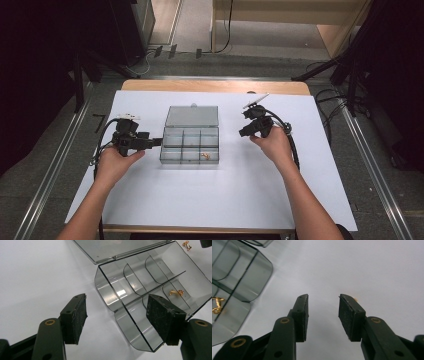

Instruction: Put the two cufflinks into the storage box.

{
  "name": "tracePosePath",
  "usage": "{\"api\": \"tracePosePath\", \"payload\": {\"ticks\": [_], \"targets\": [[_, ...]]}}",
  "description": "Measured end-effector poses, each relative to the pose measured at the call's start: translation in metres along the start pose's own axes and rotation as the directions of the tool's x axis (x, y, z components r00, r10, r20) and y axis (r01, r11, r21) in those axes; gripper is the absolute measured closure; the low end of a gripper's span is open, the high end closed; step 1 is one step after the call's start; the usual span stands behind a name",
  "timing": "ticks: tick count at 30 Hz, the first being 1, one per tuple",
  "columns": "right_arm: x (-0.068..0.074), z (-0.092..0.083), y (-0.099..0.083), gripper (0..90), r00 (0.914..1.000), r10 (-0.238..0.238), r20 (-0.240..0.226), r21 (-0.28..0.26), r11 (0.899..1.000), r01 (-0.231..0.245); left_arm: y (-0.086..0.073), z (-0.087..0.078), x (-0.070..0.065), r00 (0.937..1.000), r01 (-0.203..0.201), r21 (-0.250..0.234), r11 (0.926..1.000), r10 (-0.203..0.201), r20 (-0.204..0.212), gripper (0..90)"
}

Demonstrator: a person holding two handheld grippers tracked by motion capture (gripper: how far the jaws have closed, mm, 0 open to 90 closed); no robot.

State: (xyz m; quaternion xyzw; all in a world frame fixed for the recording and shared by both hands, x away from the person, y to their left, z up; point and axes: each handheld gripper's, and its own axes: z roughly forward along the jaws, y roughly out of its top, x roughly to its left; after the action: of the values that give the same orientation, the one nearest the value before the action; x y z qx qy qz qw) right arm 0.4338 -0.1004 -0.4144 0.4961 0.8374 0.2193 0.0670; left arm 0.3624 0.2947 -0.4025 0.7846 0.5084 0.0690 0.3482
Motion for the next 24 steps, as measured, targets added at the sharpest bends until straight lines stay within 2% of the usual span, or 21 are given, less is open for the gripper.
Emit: {"api": "tracePosePath", "payload": {"ticks": [6,11,16,21,24], "targets": [[-0.009,0.006,-0.001,61.9,0.9994,0.031,0.017,0.018,0.999,-0.031,0.0,0.0,0.0,1.0,-0.003,0.003,1.0,0.003,-0.002,34.0],[-0.014,0.016,0.0,66.1,0.998,0.041,0.048,0.034,0.998,-0.043,-0.001,0.001,0.0,1.0,-0.002,0.006,1.0,0.002,-0.003,34.0],[-0.014,0.025,0.002,68.6,0.9966,0.042,0.07,0.051,0.998,-0.046,-0.001,0.002,0.0,1.0,0.001,0.007,1.0,-0.001,-0.004,34.0],[-0.013,0.029,0.003,70.5,0.996,0.038,0.081,0.031,0.999,-0.041,-0.002,0.003,0.001,1.0,-0.001,0.011,0.9999,0.001,-0.004,34.0],[-0.013,0.033,0.002,70.1,0.9954,0.029,0.092,0.058,0.998,-0.034,-0.002,0.003,0.0,1.0,-0.003,0.012,0.9999,0.003,-0.004,34.0]]}}
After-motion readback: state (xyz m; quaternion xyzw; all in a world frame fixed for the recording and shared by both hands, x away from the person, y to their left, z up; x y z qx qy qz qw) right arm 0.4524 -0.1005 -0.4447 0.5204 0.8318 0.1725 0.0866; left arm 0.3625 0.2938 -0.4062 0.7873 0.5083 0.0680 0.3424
